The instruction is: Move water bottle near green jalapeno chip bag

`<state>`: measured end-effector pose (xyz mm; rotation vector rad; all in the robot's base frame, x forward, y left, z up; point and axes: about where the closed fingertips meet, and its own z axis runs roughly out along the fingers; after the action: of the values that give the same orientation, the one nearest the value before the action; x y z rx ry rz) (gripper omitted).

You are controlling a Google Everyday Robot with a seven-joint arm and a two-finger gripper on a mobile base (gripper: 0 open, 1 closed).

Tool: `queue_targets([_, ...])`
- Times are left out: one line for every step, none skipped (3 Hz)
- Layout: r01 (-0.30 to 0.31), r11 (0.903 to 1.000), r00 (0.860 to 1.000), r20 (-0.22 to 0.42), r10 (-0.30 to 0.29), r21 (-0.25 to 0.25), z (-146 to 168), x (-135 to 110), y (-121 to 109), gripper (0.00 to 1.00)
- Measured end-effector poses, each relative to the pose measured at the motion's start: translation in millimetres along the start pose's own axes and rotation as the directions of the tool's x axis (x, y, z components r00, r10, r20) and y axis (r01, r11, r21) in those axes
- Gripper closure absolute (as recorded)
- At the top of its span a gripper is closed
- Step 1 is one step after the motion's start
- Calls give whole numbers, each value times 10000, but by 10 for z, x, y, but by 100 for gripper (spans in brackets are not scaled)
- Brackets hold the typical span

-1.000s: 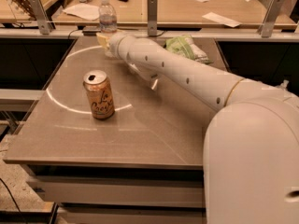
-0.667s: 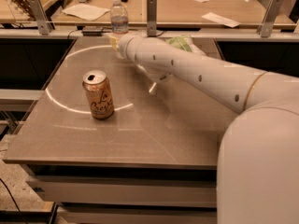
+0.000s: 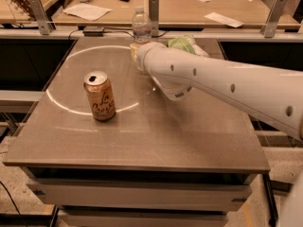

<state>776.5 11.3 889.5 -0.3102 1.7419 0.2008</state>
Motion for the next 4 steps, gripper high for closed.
queue_targets([-46, 9951, 9995, -304, 77, 986, -495, 195, -316, 100])
queue_targets([4, 9852, 9995, -314, 51, 1717, -819, 264, -646, 100])
queue_targets([-135, 9796, 9998, -139, 166, 2004, -962, 305, -830, 100])
queue_targets([-679, 9835, 9977, 98, 672, 1676, -915, 323, -859, 100])
